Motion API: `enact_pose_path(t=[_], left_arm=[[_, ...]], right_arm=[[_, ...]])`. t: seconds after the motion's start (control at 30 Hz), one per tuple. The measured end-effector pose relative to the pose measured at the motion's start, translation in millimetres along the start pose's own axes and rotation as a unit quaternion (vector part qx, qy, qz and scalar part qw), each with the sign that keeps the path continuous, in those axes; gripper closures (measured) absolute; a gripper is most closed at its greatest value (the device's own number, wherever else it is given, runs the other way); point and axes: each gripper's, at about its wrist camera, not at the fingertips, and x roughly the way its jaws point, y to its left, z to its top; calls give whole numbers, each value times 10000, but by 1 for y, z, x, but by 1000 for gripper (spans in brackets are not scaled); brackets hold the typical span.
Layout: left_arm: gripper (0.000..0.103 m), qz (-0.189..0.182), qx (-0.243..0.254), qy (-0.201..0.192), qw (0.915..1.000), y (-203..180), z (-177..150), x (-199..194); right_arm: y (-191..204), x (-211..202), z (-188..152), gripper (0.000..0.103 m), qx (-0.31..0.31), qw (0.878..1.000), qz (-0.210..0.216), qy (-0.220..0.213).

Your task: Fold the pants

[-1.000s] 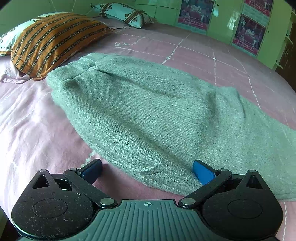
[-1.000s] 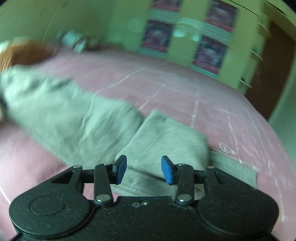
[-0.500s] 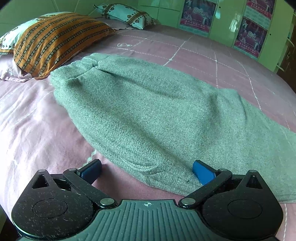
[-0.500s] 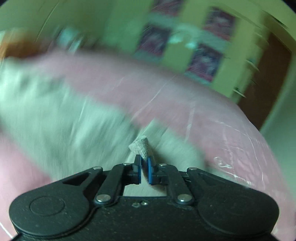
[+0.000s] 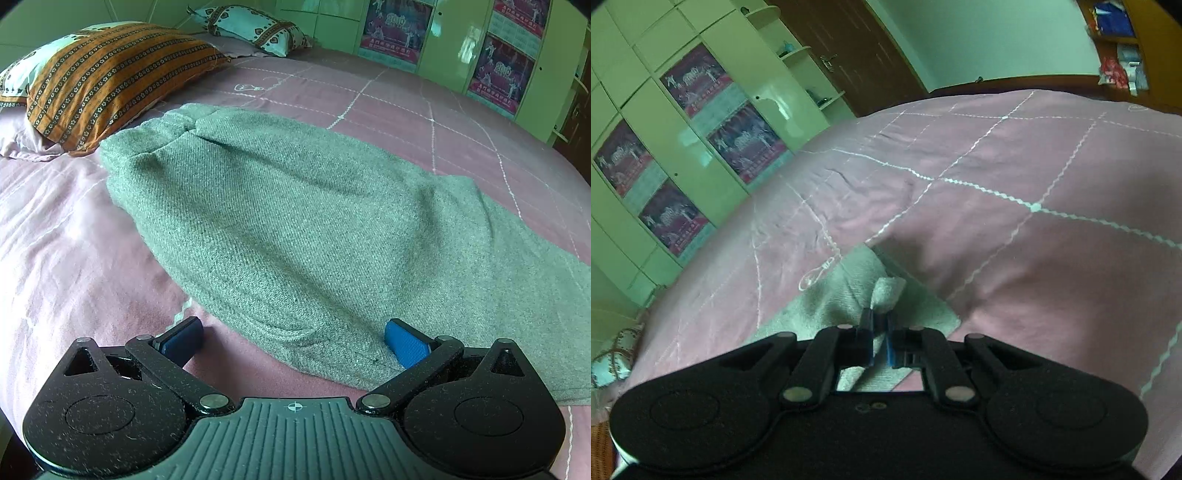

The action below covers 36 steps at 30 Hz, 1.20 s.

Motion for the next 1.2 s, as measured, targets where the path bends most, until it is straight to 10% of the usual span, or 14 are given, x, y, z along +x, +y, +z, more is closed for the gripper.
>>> enact_pose_path(t=[0.3,0.77,0.87,1.1,1.2], left_arm=[[0,-34,-15,28,10000,1,1,0],[0,-5,11,18,10000,0,1,1],[0,-8,12,14,10000,0,1,1],[0,41,85,5,10000,-2,0,1],[0,15,108,6,9999,-2,0,1]], right_arm=[[-27,10,-2,103,311,9980,-389,396],[-56,21,-7,83,1189,9902,239,698],[-35,28,3,95,602,9958,33,685],[41,-35,54,97,-1173,9851,1099,-614],[14,-16,42,97,-946,9930,638,-302]])
